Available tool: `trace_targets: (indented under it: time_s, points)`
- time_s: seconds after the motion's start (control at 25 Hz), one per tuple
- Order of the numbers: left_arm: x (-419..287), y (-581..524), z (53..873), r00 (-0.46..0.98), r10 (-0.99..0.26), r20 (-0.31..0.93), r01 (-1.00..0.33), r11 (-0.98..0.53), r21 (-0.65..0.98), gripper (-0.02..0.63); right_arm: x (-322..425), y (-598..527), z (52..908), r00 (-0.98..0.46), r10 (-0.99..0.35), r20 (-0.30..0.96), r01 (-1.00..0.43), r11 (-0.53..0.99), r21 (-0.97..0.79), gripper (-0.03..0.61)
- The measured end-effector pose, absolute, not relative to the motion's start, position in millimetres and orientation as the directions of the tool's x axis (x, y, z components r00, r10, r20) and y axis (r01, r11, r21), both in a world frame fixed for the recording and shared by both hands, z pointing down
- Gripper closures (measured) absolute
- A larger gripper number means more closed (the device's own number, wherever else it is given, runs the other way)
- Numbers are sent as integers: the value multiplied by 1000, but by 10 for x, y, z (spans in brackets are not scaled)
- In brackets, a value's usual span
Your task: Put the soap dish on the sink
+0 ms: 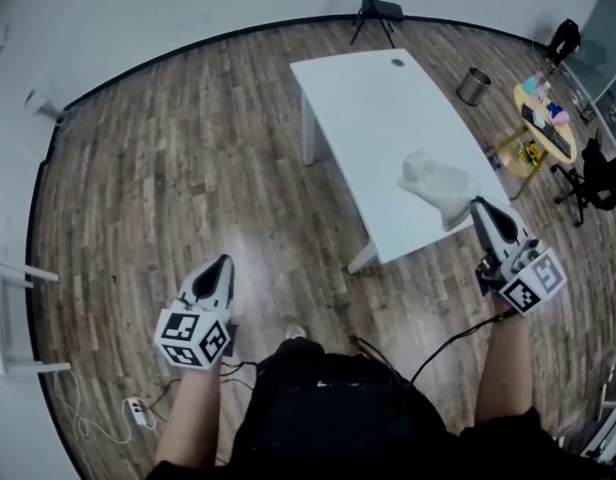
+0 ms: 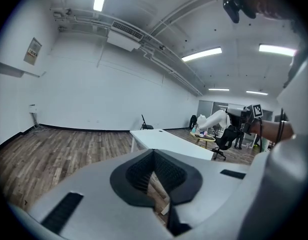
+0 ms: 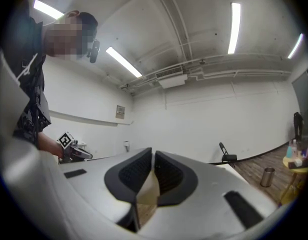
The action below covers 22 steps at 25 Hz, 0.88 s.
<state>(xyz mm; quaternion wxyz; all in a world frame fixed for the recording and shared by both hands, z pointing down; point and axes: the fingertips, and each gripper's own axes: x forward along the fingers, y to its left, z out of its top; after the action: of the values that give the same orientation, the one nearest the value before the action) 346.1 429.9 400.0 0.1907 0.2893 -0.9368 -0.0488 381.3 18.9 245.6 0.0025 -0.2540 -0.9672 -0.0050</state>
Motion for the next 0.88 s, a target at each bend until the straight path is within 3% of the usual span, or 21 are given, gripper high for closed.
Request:
trace_targets:
  time_s: [0.88]
  points:
    - [1938,5052,4189,-729,-594,340,-559,803,204,624,2320,659,2513,-912,410,-9,410,912,-23,548]
